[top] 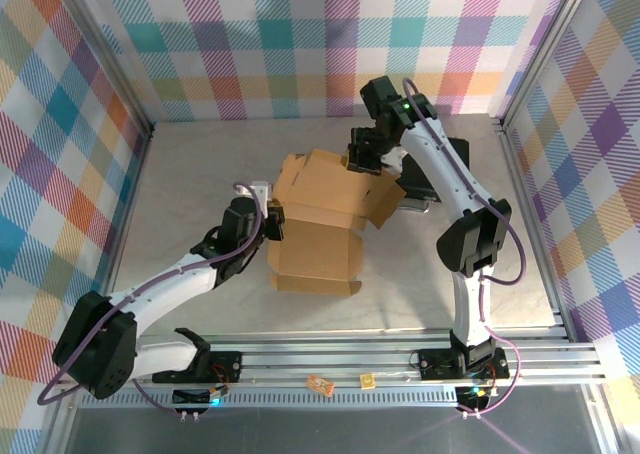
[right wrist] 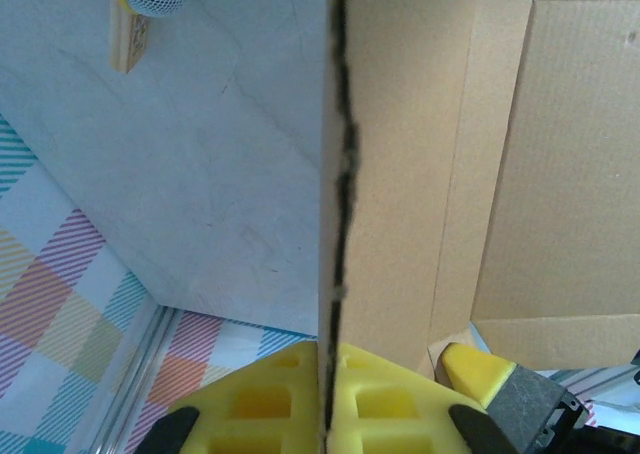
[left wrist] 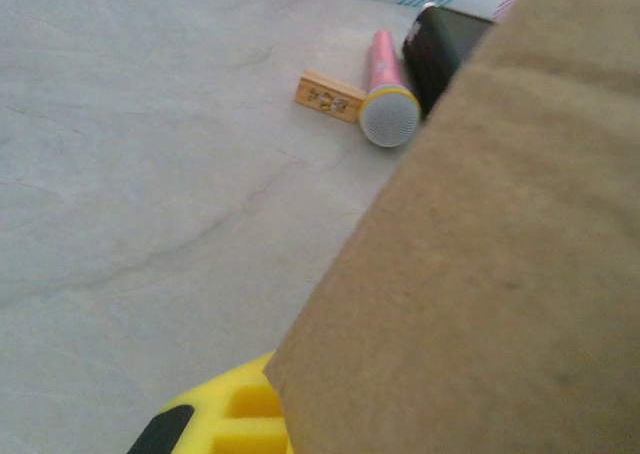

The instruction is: Fold the paper box

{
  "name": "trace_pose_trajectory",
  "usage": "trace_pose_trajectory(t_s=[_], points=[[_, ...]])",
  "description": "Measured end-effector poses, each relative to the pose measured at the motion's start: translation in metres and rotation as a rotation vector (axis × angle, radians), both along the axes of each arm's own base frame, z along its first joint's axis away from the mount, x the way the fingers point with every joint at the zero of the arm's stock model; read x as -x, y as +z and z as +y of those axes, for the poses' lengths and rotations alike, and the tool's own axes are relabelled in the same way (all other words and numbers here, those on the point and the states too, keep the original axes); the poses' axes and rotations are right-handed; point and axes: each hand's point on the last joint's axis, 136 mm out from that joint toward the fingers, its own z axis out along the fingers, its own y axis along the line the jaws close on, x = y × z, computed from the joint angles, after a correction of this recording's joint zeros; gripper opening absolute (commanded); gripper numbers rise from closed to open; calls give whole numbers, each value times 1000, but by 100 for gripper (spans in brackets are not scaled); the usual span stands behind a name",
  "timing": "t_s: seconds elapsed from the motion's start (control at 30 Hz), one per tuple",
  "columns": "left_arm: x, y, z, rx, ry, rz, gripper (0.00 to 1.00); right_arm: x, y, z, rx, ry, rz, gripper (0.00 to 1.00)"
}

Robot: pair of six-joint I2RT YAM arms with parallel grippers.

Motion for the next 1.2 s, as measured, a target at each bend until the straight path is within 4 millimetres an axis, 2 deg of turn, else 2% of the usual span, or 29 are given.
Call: trace_pose_trajectory(t_s=[0.33,0.5,0.6,0.67,0.77,0.87,1.0,1.1,1.2], points=[[-8,-16,-5,-286,144,-27,10,-5,-12,-3,20,-28,3,0],[-8,-23,2,-382,180,-25,28,-4,-12,0,12,-20,2,0],[-6,-26,8,-430,189,-7,51,-1,-12,1,13,-7,3,0],[-3,-25,11,-445,185,5,63,2,-12,0,20,8,-9,0],[8,-7,12,-400,155,7,72,3,-11,-3,33,29,-41,0],[27,40,7,-248,75,-44,73,3,-15,-7,51,43,-66,0],[64,105,-2,-39,-74,-112,73,4,-28,-11,77,55,-71,0],[88,124,1,2,-154,-118,71,3,-32,-12,87,57,-74,0],[95,121,5,-51,-187,-99,63,1,-31,-11,81,58,-87,0]])
